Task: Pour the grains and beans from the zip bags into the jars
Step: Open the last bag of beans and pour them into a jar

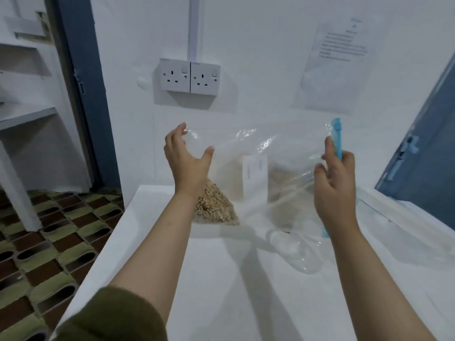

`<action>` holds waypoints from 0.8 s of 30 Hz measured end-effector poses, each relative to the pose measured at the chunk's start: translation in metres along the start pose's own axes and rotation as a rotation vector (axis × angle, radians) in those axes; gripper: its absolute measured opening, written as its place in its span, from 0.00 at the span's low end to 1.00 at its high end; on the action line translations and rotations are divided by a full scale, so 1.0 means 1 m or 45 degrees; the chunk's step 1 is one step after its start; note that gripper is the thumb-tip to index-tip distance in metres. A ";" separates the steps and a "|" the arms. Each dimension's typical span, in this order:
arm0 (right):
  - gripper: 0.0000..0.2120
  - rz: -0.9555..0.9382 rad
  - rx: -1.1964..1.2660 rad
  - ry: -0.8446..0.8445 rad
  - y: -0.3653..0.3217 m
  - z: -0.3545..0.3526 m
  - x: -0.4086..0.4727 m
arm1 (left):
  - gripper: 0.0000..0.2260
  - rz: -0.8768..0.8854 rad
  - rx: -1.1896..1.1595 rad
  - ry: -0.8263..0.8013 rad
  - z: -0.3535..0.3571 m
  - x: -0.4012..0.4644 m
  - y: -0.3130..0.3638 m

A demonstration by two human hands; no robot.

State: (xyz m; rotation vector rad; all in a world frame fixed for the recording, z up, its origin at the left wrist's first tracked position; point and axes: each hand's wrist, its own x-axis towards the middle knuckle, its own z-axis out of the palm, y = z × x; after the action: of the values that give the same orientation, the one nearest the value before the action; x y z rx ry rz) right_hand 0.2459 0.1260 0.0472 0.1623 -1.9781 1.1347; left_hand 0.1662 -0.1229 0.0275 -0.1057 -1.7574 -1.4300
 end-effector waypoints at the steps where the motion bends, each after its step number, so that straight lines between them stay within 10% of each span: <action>1: 0.25 0.014 -0.008 0.011 0.003 -0.002 0.002 | 0.32 0.017 0.005 -0.005 0.006 0.001 0.001; 24: 0.28 0.239 0.350 -0.035 0.069 -0.021 0.033 | 0.29 0.251 0.122 0.041 0.062 0.038 0.053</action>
State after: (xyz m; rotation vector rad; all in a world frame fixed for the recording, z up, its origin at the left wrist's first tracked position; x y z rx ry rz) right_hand 0.2043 0.1908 0.0302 0.1379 -1.8840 1.5326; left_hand 0.1374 -0.0691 0.0932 -0.1984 -1.7346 -1.1987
